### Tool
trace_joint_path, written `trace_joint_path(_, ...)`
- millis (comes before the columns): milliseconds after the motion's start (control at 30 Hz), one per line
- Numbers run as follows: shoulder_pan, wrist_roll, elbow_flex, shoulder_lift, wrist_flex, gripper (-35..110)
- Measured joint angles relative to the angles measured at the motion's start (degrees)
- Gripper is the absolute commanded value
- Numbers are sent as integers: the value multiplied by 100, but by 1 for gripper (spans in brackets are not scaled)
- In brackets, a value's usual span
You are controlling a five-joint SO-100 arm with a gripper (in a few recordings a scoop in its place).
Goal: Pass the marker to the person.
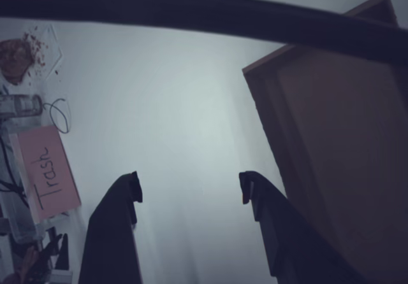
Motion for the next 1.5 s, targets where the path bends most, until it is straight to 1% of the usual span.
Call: trace_joint_path(1500, 70, 0, 149, 53, -79, 35)
